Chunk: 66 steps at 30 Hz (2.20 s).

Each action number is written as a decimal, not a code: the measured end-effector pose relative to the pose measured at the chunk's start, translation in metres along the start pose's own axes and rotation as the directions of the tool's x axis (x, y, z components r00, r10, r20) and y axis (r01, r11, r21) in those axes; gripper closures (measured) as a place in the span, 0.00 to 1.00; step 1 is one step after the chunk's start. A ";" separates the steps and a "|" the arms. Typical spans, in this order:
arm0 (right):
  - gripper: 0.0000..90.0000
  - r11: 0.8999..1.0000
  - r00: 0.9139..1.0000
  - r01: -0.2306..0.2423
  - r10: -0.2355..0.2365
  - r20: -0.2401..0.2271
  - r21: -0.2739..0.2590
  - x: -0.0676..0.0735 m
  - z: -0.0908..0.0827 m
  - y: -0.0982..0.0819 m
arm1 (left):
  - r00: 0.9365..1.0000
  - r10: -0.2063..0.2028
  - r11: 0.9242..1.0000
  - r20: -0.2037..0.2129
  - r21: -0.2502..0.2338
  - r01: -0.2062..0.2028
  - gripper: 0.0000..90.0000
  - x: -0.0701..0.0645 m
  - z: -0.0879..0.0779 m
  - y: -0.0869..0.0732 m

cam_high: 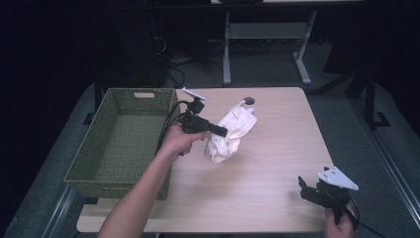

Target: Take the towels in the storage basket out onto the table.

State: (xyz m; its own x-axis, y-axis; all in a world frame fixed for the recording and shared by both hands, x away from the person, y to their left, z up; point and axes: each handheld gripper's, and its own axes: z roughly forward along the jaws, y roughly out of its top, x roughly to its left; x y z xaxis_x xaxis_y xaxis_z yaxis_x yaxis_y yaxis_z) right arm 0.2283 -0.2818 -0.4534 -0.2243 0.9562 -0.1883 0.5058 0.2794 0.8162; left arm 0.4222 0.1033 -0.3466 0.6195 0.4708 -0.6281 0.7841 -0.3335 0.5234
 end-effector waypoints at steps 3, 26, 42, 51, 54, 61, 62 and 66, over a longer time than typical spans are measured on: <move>0.15 1.000 1.000 0.007 -0.007 -0.002 -0.002 0.000 0.000 0.000 | 1.000 -0.004 1.000 -0.006 0.001 0.004 0.77 0.000 0.005 0.001; 0.15 1.000 1.000 0.007 -0.007 -0.006 -0.010 -0.001 -0.001 0.001 | 0.999 -0.038 0.998 -0.034 0.058 0.040 0.76 0.001 0.062 0.003; 0.15 1.000 1.000 0.008 -0.008 -0.011 -0.008 0.000 -0.001 0.001 | 0.990 -0.085 0.994 -0.109 0.063 0.092 0.73 0.017 0.095 -0.009; 0.15 1.000 1.000 0.013 -0.013 -0.016 -0.008 0.001 -0.001 0.001 | 0.989 -0.092 0.993 -0.119 0.062 0.100 0.68 0.019 0.099 -0.013; 0.15 1.000 1.000 0.010 -0.010 -0.015 -0.008 0.001 -0.001 0.001 | 0.989 -0.095 0.994 -0.114 0.050 0.101 0.65 0.018 0.098 -0.014; 0.15 1.000 1.000 0.015 -0.015 -0.019 -0.006 0.003 -0.001 0.002 | 0.992 -0.080 0.996 -0.096 0.025 0.083 0.58 0.012 0.089 -0.016; 0.15 1.000 1.000 0.013 -0.014 -0.019 -0.006 0.003 -0.001 0.002 | 0.993 -0.075 0.997 -0.094 0.020 0.078 0.56 0.012 0.087 -0.017; 0.15 1.000 1.000 0.011 -0.011 -0.020 -0.013 0.002 -0.001 0.002 | 0.995 -0.051 0.999 -0.087 0.002 0.052 0.54 0.010 0.081 -0.023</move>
State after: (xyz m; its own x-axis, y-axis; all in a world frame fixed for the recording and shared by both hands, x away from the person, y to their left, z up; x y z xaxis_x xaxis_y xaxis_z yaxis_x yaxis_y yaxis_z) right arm 0.2280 -0.2793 -0.4512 -0.2465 0.9511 -0.1860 0.4924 0.2883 0.8213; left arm 0.4130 0.0494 -0.4115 0.5728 0.5566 -0.6018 0.8153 -0.3103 0.4890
